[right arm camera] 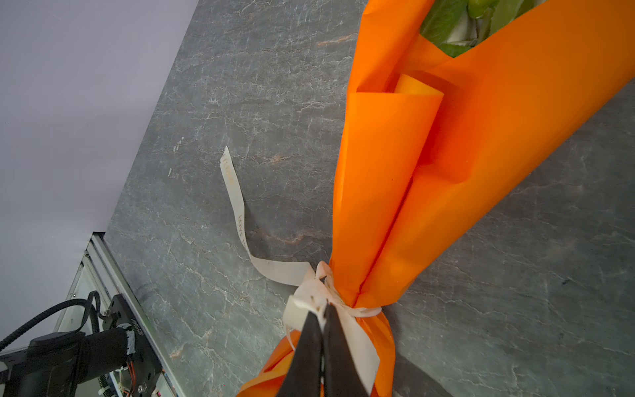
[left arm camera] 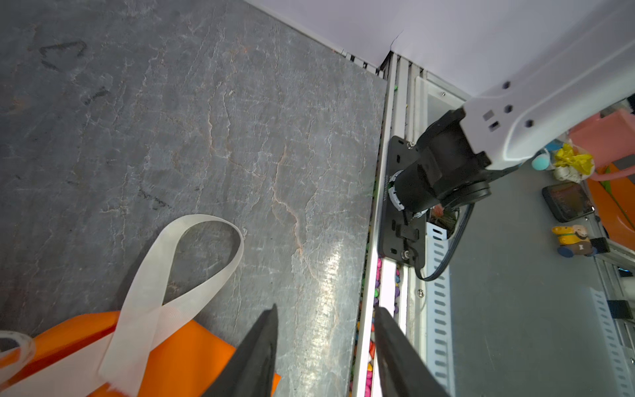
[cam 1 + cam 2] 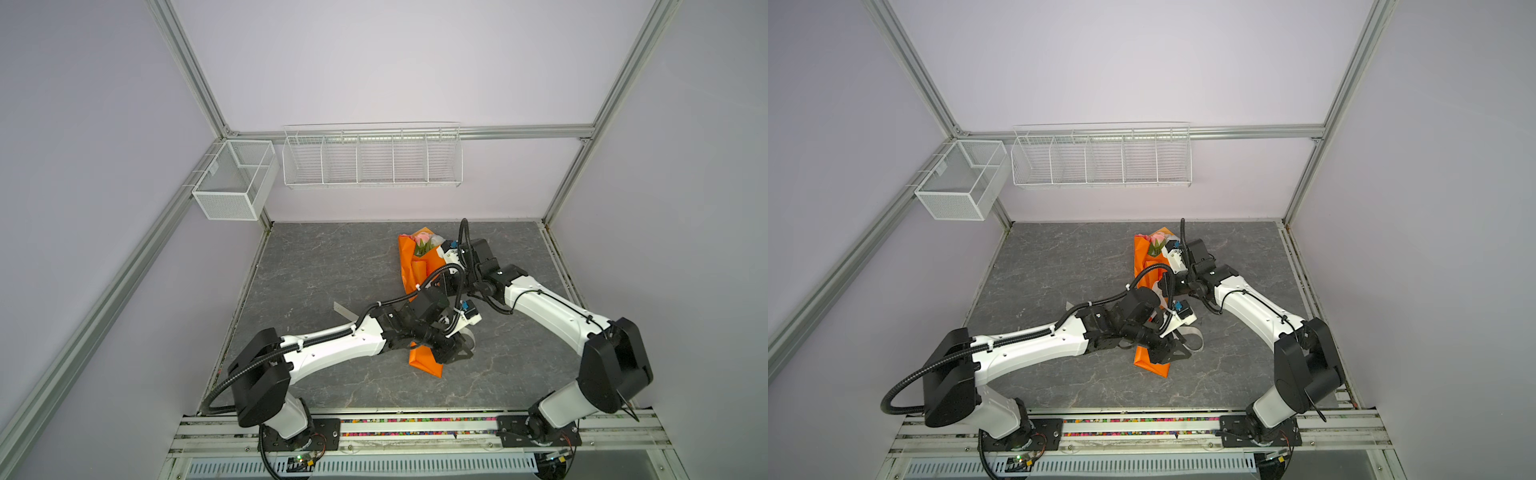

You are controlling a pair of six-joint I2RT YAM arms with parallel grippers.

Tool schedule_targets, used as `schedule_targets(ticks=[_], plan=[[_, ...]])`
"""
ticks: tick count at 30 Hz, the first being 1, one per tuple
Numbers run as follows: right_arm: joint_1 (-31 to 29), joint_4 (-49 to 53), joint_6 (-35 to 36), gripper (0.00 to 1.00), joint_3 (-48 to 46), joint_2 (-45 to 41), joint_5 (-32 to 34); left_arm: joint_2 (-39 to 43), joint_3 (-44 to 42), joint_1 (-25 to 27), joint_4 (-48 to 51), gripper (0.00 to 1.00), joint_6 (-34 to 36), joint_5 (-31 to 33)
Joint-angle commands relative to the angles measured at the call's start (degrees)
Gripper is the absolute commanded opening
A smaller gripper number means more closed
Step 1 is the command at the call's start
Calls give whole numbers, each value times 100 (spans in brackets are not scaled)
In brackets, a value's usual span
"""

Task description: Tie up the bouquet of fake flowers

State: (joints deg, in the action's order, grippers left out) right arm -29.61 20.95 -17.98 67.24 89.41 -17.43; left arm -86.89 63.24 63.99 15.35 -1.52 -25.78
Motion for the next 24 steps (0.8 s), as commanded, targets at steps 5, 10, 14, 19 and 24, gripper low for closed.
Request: schedule_targets(ticks=[5, 10, 14, 19, 24], plan=[[17, -324, 78, 7, -144, -5, -451, 2045, -1544, -806, -992, 43, -1264, 1174], [-120, -400, 405, 7, -267, -150, -621, 2730, -2054, -1940, -649, 60, -1518, 1853], [-303, -442, 764, 8, -392, -336, -586, 2055, -1637, -2867, -448, 61, -1843, 562], [-529, -525, 1094, 8, -520, -602, -578, 1466, -1382, -2885, -746, 62, -1296, -5], [-587, -909, 1143, 8, -766, -881, -752, 1145, -1232, -2887, -991, 61, -1115, -97]])
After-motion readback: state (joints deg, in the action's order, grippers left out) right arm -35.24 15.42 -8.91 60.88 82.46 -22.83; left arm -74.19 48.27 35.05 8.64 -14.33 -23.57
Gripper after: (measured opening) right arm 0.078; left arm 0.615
